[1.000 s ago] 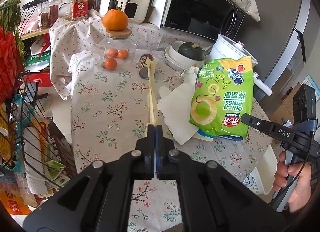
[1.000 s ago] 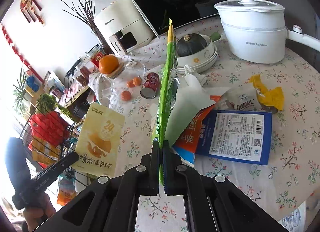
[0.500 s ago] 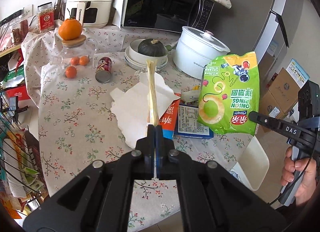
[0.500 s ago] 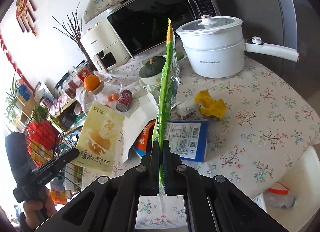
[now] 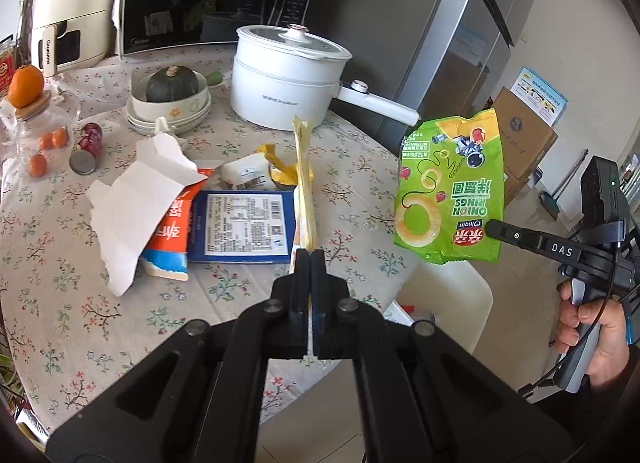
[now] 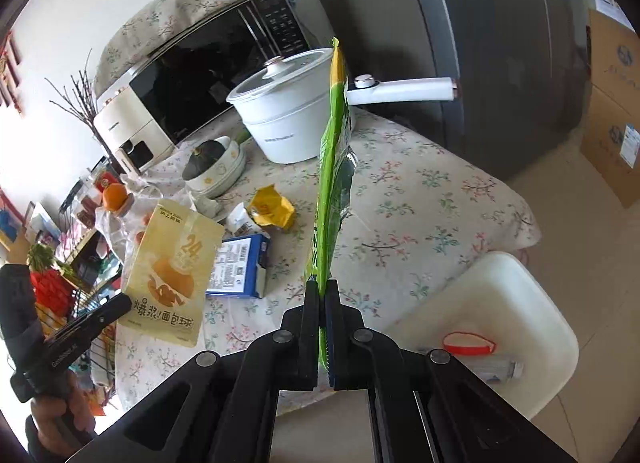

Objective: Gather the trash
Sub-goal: 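Carry both bags over the white bin and release them inside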

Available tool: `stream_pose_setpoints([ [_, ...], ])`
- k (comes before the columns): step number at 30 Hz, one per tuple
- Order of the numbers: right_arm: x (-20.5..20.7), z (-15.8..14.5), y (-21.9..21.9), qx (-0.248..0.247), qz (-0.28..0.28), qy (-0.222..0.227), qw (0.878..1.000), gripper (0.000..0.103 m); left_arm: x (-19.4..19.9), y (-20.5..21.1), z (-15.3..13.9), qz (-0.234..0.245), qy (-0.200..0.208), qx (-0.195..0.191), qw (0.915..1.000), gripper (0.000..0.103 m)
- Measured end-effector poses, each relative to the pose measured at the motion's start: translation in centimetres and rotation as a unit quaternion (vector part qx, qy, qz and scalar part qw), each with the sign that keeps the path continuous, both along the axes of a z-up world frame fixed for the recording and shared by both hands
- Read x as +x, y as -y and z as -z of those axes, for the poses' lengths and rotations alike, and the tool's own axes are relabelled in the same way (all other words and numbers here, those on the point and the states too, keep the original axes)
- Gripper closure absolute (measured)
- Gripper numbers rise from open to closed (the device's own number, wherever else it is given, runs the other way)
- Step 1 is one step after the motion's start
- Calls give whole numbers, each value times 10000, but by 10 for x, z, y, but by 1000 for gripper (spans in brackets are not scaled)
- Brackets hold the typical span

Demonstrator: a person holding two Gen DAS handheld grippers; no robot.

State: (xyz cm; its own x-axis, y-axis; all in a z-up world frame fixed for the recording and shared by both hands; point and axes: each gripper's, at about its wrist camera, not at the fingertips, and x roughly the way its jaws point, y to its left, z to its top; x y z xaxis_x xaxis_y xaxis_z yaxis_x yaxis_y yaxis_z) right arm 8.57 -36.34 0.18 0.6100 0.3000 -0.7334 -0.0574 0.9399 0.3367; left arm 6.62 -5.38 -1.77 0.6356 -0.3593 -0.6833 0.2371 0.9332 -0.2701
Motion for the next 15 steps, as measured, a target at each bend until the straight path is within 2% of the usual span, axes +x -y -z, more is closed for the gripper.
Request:
stream_pose_setpoints([
  [8, -23, 27, 81, -276, 826, -649, 9941, 100, -3, 85, 6, 893, -32, -54, 9960, 102],
  [15, -37, 54, 108, -466, 1007, -1187, 9867, 100, -4, 140, 23, 1522, -223, -84, 9881, 102],
])
